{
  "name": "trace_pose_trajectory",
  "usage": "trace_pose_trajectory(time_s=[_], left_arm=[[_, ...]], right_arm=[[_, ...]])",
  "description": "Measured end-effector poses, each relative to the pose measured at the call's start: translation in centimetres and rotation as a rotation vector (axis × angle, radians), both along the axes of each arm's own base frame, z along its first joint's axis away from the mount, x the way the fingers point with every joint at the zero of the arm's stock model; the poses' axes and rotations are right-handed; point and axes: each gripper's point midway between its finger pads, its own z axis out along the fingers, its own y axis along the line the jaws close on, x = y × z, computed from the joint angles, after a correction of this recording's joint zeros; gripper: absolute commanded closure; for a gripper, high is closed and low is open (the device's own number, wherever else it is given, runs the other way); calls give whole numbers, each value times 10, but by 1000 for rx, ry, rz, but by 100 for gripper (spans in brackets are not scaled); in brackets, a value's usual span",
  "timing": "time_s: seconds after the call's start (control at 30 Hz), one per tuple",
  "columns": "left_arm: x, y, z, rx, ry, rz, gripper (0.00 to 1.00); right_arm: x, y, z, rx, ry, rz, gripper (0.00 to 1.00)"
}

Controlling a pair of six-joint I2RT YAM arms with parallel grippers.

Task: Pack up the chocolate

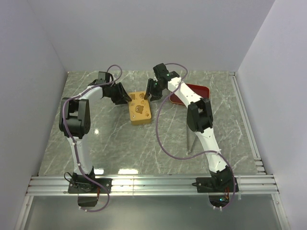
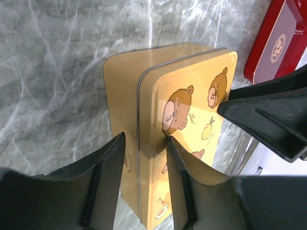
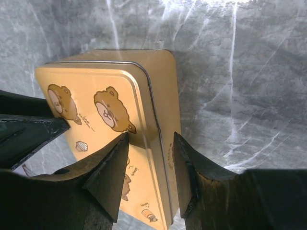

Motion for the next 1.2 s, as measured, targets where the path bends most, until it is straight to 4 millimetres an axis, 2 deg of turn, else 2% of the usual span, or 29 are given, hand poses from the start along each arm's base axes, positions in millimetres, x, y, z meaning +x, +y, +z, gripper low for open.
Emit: trace_pose_trajectory(time_s=[0.87,1.0,1.13,1.2], left_arm=[[-1,4,-9,-87,84,49,57],[-1,5,-9,-84,80,47,50],[1,9,-11,-63,70,50,36],[3,13,-11,-36,52,54,33]], right_arm=[[-4,-2,-4,-60,-18,45,49],[-4,-2,-4,-62,-21,50,40],[-4,-1,-8,-54,-27,57,30],[-3,1,-8,-42,-33,60,27]])
